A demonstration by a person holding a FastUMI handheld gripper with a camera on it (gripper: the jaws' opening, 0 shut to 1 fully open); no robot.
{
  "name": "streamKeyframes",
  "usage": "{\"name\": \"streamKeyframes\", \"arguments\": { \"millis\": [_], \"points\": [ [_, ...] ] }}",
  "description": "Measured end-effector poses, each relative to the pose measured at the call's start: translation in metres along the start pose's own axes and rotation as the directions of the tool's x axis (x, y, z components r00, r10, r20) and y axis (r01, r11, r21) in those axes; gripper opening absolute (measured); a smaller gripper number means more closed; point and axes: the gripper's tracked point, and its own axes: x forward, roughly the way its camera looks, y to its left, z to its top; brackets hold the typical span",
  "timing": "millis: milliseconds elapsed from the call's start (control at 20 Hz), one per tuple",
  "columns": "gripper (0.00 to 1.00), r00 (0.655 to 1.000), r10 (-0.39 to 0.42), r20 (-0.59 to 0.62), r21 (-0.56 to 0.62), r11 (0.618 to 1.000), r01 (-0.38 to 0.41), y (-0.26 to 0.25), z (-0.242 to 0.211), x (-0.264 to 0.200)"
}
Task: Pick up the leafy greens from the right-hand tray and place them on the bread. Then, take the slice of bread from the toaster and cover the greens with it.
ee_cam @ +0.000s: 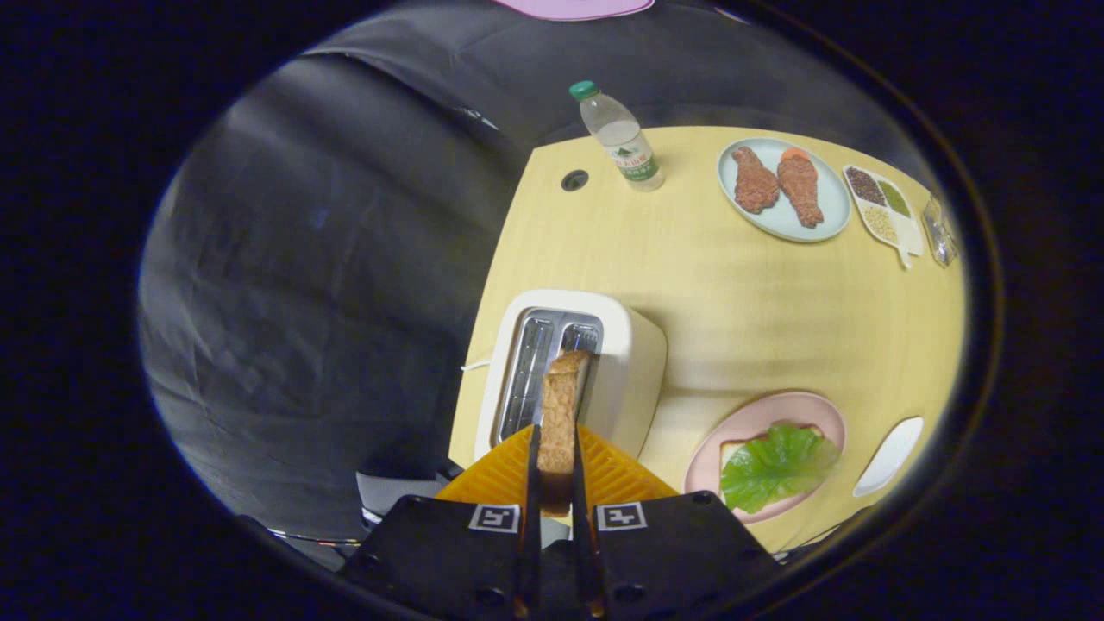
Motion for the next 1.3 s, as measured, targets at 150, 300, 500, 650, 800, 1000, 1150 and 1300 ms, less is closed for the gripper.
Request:
{"name": "streamKeyframes", "arguments": {
  "millis": [150,300,500,650,800,1000,1150,1300],
  "points": [
    [0.19,0.997,0.066,0.037,0.024,0.997,-0.067,-0.002,0.003,-0.032],
    [0.18,0.992,0.099,0.077,0.036,0.994,-0.102,-0.018,0.003,-0.063],
    [0.18,0.992,0.065,0.105,0.008,0.998,-0.066,-0.065,-0.007,-0.090],
    [0.18,0.995,0.011,0.095,-0.058,0.998,-0.005,-0.108,-0.027,-0.089],
    [0.18,0.999,-0.008,0.036,-0.142,0.990,0.013,-0.141,-0.061,-0.074],
    [0.19,0.997,0.040,-0.064,-0.126,0.991,-0.048,-0.159,-0.098,-0.049],
    [0.18,0.992,0.063,-0.107,-0.127,0.989,-0.077,-0.174,-0.110,-0.032],
    [0.18,0.988,0.075,-0.132,-0.103,0.991,-0.089,-0.191,-0.113,-0.016]
  ]
}}
